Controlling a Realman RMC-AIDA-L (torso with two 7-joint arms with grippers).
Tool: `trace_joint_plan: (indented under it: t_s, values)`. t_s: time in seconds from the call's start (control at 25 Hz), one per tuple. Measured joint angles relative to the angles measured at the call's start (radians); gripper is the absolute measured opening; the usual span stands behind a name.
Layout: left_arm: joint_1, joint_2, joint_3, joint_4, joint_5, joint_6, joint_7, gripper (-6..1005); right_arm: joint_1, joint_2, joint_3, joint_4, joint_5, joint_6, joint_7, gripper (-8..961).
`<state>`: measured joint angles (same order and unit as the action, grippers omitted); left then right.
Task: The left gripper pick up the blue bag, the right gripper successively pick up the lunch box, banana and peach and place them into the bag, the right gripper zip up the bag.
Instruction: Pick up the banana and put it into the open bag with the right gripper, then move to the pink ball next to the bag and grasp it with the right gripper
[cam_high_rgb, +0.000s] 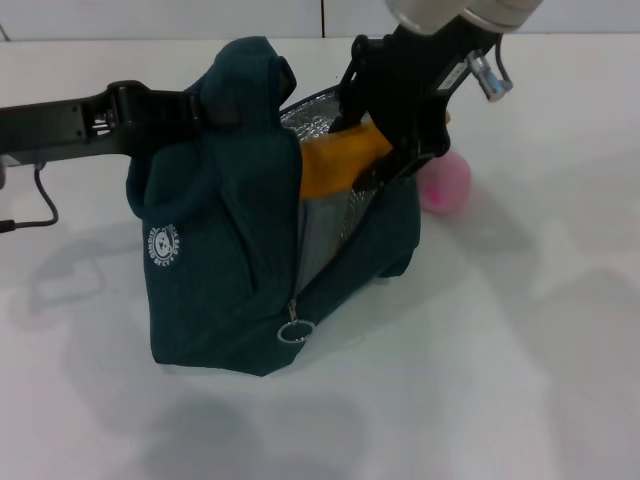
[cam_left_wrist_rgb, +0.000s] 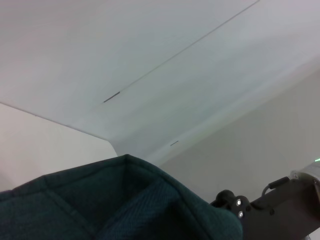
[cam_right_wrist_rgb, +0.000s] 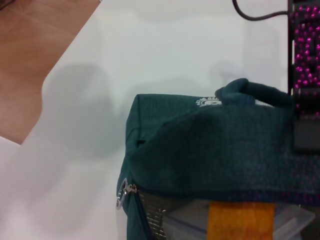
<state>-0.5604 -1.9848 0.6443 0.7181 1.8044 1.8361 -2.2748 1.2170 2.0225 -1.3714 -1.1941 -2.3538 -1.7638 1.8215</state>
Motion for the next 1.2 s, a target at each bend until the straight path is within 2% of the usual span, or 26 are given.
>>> trace_joint_plan:
  t_s: [0.2, 0.44, 0.8, 0.96, 1.08, 1.2]
  values:
    - [-0.001, 0.001, 0.000, 0.000, 0.001, 0.000, 0.000, 36, 0.000, 0.001, -0.051, 0.002, 0.002, 0.042, -0.005, 485]
    - [-0.001, 0.000, 0.000, 0.000, 0.001, 0.001, 0.000, 36, 0.005, 0.003, -0.060, -0.013, 0.014, 0.035, -0.007, 485]
    - [0.005, 0.001, 0.000, -0.008, 0.005, 0.010, 0.002, 36, -0.057, 0.001, -0.038, -0.130, 0.053, 0.052, 0.008, 486]
    - [0.005, 0.001, 0.000, -0.009, 0.005, 0.010, 0.004, 36, -0.078, 0.001, -0.020, -0.148, 0.054, 0.054, 0.009, 599]
    - [0.005, 0.002, 0.000, -0.009, 0.005, 0.010, 0.004, 36, -0.124, -0.001, 0.028, -0.200, 0.054, 0.059, 0.025, 702]
    - [0.007, 0.003, 0.000, -0.009, 0.005, 0.010, 0.005, 36, -0.197, -0.004, 0.155, -0.254, 0.058, 0.064, 0.058, 838]
